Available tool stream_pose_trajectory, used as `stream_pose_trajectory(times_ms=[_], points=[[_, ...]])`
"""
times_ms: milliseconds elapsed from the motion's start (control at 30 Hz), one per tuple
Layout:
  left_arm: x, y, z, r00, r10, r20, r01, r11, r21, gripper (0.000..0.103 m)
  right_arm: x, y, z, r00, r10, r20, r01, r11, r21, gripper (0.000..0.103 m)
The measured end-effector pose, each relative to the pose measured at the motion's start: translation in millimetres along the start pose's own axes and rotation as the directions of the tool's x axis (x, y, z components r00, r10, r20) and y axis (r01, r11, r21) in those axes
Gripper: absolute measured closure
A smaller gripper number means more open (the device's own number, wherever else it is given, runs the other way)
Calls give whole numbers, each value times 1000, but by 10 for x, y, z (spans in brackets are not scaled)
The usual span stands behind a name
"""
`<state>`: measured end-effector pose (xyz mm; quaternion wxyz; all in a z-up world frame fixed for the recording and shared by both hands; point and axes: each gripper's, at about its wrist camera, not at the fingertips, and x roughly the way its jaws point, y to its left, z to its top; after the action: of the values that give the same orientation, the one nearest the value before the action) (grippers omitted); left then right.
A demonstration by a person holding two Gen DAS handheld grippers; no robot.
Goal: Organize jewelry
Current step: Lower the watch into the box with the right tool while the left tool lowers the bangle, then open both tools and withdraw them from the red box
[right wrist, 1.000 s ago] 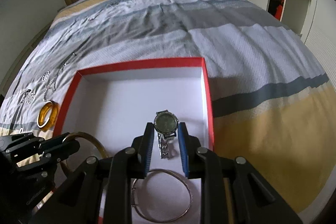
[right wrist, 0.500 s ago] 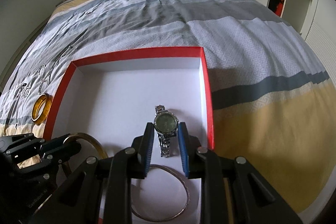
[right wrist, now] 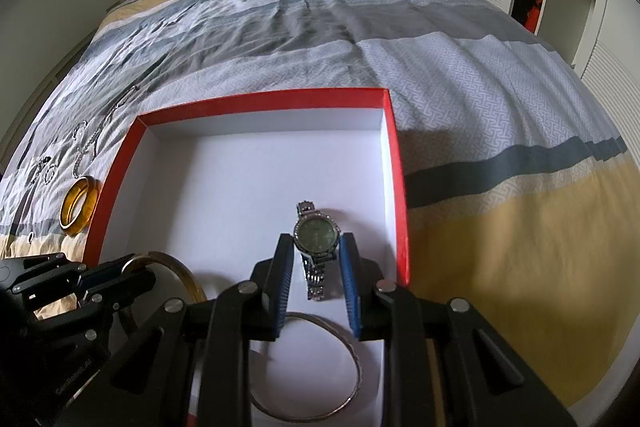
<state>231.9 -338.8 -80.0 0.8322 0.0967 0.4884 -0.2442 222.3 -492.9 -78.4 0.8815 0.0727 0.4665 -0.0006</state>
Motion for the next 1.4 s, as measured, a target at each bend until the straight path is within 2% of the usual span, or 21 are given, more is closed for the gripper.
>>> stream_pose_trajectory(times_ms=[733, 933, 1033, 1100, 1167, 1400], points=[[12, -31, -27, 1000, 9, 1, -9, 1000, 8, 92, -7, 20, 8, 1000, -2, -9, 1, 1000, -15, 80], [-6, -50, -30, 1000, -4, 0, 4, 1000, 13, 86, -7, 10, -9, 1000, 5, -13, -5, 1000, -9, 80], [-33, -61, -35, 1000, -13, 2, 13, 1000, 13, 82, -36, 2, -16, 1000, 15, -10, -15, 1000, -2, 73], [-67, -69, -41, 1000, -14, 9, 14, 1000, 14, 75, -65, 9, -23, 1000, 13, -7, -13, 1000, -3, 72], [-124, -70, -44, 1000, -16, 20, 16, 1000, 12, 62, -114, 10, -21, 1000, 13, -1, -13, 1000, 1, 72], [-452, -42, -50, 997, -12, 76, 11, 1000, 9, 60, -369, 32, -18, 999, 10, 32, -10, 1000, 7, 72]])
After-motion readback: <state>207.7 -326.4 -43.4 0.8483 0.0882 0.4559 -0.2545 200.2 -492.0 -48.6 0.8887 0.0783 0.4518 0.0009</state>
